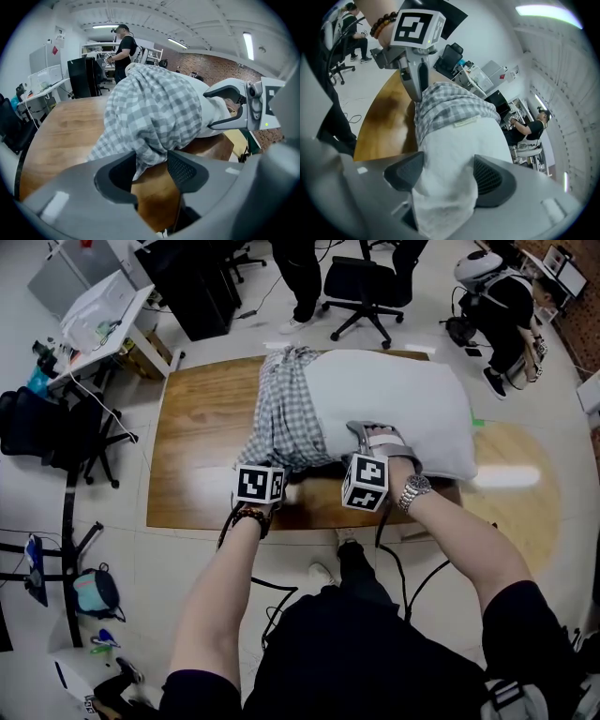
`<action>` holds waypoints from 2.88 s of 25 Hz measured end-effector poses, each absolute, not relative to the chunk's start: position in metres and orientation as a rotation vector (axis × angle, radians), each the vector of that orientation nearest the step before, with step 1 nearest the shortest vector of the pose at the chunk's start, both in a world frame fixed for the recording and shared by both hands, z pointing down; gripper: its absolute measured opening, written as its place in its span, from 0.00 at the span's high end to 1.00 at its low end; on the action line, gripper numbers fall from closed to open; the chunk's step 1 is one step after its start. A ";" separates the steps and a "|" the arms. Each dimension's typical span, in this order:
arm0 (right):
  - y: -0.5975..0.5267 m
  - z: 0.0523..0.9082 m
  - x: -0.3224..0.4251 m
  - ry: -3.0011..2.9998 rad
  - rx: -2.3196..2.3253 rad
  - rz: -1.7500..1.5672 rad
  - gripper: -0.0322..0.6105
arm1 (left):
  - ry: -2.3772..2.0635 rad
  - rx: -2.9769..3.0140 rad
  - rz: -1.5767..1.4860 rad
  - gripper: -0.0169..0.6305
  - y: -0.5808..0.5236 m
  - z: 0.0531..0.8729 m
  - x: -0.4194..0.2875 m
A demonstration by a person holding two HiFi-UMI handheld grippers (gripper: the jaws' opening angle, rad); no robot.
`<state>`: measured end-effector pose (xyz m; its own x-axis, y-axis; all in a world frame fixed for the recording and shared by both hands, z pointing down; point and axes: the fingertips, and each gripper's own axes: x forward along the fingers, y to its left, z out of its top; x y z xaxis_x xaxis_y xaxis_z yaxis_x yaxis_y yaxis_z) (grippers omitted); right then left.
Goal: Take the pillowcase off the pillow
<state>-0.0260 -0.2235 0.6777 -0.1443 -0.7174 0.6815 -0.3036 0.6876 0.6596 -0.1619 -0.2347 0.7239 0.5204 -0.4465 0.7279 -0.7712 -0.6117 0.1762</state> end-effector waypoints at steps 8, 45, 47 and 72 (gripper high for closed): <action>-0.237 0.659 -0.018 -1.706 0.916 -0.463 0.82 | -1.063 2.274 0.943 0.96 -0.246 0.722 -0.177; -0.210 0.625 0.003 -1.721 0.980 -0.355 0.91 | -1.486 2.122 0.972 0.96 -0.300 0.639 -0.342; -0.209 0.625 0.001 -1.723 0.974 -0.345 0.91 | -1.490 2.118 0.970 0.96 -0.303 0.636 -0.346; -0.126 0.590 -0.052 -1.920 0.770 -0.352 0.63 | -1.515 2.276 0.950 0.76 -0.264 0.598 -0.314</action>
<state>-0.0516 -0.1258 0.5901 -0.3011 -0.6495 0.6982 -0.3596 0.7555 0.5477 -0.3139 -0.2641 0.5978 0.2482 -0.7307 0.6360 -0.8909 -0.4299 -0.1463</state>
